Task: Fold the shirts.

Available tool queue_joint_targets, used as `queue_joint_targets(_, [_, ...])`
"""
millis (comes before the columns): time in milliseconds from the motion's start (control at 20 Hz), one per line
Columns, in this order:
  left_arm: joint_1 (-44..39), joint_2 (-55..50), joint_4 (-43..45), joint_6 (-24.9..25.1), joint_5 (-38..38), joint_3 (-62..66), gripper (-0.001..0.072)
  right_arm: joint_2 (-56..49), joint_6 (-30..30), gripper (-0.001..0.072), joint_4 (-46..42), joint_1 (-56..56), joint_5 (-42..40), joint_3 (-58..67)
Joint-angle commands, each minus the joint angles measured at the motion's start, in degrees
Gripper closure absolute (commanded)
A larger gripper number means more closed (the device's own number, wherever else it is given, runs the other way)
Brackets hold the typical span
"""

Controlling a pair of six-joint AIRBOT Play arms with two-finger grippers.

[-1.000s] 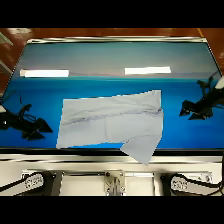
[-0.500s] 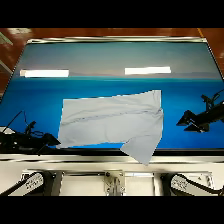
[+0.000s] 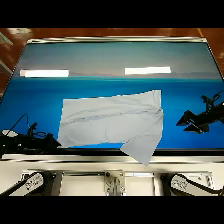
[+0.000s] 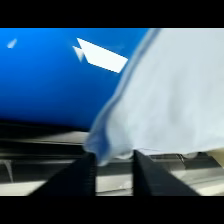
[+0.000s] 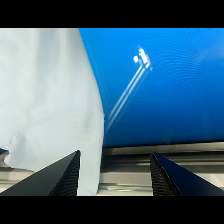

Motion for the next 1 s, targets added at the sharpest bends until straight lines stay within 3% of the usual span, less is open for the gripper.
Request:
queue_joint_targets(0, [-0.5, 0.0, -0.2, -1.7, 3.8, -1.0, 0.0557, 0.0, -0.1, 0.0155, 0.1, 0.1, 0.1, -0.5])
queue_joint_targets(50, [-0.5, 0.0, -0.2, -1.8, 3.8, -1.0, 0.066, 0.0, -0.1, 0.0156, 0.4, 0.3, 0.1, -1.4])
queue_joint_targets(100, [-0.5, 0.0, -0.2, -1.8, 3.7, -1.0, 0.0672, 0.1, -0.9, 0.0156, 1.1, 1.2, 0.1, -3.0])
queue_joint_targets(300, [-0.5, 0.3, -0.2, -0.9, 1.4, -0.2, 0.0672, 0.0, -3.6, 0.0155, 1.7, 6.2, -2.6, -12.5])
queue_joint_targets(600, [-0.5, 1.8, -2.7, 2.8, -0.2, 0.1, 0.0672, 0.1, -5.4, 0.0156, 12.0, 7.0, -10.2, -23.6])
queue_joint_targets(950, [-0.5, 1.8, -2.9, 3.0, -0.1, 0.1, 0.0672, 0.0, 0.1, 0.0157, 10.5, 15.9, -20.3, -27.4])
